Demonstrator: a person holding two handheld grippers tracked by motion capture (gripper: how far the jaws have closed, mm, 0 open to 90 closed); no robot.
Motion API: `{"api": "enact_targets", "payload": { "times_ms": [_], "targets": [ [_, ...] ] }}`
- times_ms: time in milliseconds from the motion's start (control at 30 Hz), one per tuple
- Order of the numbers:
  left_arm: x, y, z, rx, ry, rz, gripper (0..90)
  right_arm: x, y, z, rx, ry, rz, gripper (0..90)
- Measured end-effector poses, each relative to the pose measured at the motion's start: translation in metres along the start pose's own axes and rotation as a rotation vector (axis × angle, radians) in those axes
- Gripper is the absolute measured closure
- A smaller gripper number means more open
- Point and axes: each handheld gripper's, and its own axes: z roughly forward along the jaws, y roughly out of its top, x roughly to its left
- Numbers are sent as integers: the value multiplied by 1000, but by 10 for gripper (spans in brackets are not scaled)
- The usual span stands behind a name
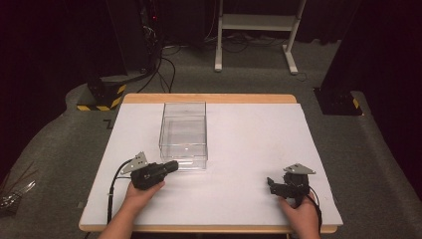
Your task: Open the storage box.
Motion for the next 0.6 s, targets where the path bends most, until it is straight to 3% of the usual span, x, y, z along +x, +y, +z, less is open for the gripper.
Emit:
{"api": "enact_targets", "payload": {
  "times_ms": [600],
  "targets": [
    [-26, -10, -17, 33, -60, 12, 842, 0, 0, 0, -1, -1, 0, 138]
  ]
}}
